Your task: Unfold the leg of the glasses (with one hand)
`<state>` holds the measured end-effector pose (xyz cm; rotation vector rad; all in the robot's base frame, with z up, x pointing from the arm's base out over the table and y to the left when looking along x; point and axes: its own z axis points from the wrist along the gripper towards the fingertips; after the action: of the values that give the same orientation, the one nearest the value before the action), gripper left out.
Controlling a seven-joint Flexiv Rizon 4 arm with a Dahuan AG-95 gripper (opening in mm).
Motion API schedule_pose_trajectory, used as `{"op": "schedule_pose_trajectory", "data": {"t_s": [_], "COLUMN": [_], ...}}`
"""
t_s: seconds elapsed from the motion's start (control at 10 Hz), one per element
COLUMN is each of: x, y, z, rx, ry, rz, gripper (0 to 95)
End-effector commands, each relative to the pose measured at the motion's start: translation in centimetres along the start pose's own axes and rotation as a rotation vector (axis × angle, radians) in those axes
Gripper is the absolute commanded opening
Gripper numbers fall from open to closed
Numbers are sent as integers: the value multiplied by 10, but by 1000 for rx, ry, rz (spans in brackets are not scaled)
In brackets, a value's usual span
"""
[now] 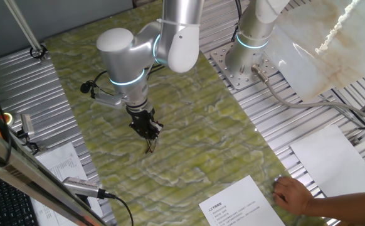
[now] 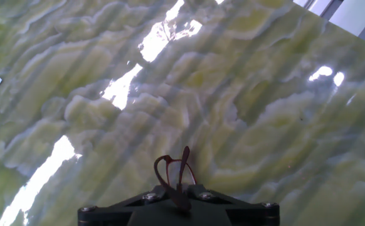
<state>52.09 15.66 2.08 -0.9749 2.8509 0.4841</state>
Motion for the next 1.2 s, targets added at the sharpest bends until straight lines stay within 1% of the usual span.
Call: {"op": "schedule_pose_trajectory", "data": {"t_s": [0.1, 0.3, 0.6, 0.8, 1.2], "x": [0, 0, -3, -3, -3], "y": [0, 1, 3, 4, 4], "z": [0, -1, -7, -9, -13], "rx": [-1, 2, 7, 9, 9], "ry": [-2, 3, 16, 21, 11], "rz": [0, 1, 0, 1, 3], "gripper": [0, 0, 0, 0, 0]}}
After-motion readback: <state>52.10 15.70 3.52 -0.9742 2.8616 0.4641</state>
